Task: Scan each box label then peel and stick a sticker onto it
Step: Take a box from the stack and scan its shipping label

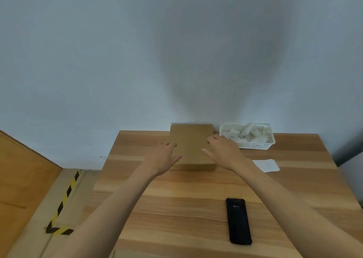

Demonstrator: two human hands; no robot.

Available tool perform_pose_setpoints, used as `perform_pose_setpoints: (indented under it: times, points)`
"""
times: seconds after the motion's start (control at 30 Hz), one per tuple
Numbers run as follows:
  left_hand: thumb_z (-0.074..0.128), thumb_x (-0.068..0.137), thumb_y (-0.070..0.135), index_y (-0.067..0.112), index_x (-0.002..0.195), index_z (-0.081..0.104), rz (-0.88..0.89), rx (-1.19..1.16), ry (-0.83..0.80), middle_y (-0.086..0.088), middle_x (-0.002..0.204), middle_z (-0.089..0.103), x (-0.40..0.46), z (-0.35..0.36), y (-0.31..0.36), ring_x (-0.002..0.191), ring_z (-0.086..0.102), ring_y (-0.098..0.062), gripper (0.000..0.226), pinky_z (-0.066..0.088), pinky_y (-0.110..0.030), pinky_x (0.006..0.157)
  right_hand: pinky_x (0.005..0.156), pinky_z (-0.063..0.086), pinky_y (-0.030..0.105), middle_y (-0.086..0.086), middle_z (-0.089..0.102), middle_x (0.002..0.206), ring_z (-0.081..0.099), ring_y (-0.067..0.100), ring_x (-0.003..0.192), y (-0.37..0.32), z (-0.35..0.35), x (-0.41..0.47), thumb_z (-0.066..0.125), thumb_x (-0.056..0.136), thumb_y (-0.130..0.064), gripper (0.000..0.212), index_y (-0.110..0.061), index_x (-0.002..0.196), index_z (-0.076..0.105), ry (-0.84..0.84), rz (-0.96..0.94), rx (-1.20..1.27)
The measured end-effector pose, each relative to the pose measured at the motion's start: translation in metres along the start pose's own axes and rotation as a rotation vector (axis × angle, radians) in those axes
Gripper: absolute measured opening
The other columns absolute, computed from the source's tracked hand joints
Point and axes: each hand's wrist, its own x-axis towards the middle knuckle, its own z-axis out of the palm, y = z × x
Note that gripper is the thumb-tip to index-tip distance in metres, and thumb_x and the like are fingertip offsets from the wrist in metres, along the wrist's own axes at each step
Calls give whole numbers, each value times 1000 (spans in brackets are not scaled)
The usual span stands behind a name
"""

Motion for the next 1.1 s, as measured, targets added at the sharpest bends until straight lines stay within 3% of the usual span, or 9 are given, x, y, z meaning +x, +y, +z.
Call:
perform_pose_setpoints:
  times: [0.4,0.57,0.7,0.9,1.03,1.1]
  points:
    - [51,97,61,18,148,44,-126,-2,-194,-4,143,56,71,89,-55,131,52,-26,66,51,-43,90,90,49,42,11,58,128,56,30,116,36,91,56,54,96,-52,53,-12,131,50,-245,230,-54]
    - [55,94,62,13,134,51,-194,39,-239,-6,127,64,100,130,-77,119,58,-27,63,50,-40,81,87,49,41,14,57,125,55,32,115,52,130,76,63,92,-49,60,-7,129,44,-327,383,15]
    - [59,94,59,10,120,55,-277,-49,-309,-9,113,68,112,156,-84,106,64,-31,56,44,-37,71,88,47,42,14,54,136,56,33,121,58,156,82,68,90,-48,74,-3,139,36,-428,500,97]
    - [65,94,44,9,122,55,-401,-315,-280,-13,116,67,117,171,-81,106,64,-36,46,54,-43,79,94,49,47,18,56,133,57,37,119,60,179,82,66,95,-32,59,-4,136,33,-362,607,322]
    - [67,91,45,13,117,59,-408,-430,-224,-8,108,70,116,160,-85,97,65,-33,42,54,-42,77,87,48,42,14,61,126,60,35,112,64,167,80,66,95,-37,55,-8,133,39,-286,576,374]
    - [70,91,41,11,115,63,-403,-529,-182,-6,107,70,115,150,-87,96,63,-29,38,50,-38,74,93,50,45,10,61,128,59,32,115,66,155,77,68,92,-41,62,-10,138,40,-243,565,455]
